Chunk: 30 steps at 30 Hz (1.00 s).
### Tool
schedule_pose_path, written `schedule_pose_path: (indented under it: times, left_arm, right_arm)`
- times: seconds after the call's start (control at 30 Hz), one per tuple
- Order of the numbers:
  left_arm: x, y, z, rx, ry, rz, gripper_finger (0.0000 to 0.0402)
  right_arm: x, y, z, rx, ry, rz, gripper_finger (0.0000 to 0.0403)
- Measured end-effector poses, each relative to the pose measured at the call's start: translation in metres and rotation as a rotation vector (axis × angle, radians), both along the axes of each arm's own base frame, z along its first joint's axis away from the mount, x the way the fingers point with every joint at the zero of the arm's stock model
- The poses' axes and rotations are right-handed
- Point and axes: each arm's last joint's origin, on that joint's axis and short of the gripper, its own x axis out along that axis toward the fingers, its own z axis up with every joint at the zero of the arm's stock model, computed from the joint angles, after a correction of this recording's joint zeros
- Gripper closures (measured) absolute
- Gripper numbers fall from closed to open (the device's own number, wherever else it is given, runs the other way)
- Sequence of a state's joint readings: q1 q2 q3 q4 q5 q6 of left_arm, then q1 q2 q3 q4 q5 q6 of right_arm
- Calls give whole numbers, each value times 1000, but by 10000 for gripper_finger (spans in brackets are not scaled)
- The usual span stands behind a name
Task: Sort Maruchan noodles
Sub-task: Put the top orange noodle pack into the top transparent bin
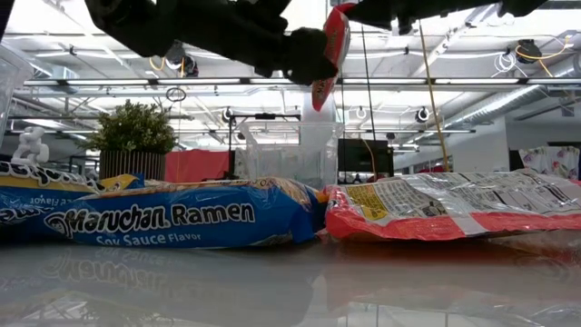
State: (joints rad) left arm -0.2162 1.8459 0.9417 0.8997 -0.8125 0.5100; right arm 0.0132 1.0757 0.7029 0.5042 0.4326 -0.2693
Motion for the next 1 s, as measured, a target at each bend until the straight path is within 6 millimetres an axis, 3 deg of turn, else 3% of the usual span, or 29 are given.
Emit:
schedule_pose_path:
  times: [0.2,0.63,0.9,1.0]
  left_arm:
    - [2,8,3,0,-72,68,125]
    - [7,18,10,32,-62,144,126]
    - [3,10,18,143,-25,208,127]
    - [2,6,21,162,-35,203,145]
  right_arm:
    - [8,0,-5,22,-18,-9,403]
    - [17,2,-12,71,-33,71,403]
    - [18,2,-16,71,10,69,403]
    - [18,2,-17,68,19,69,403]
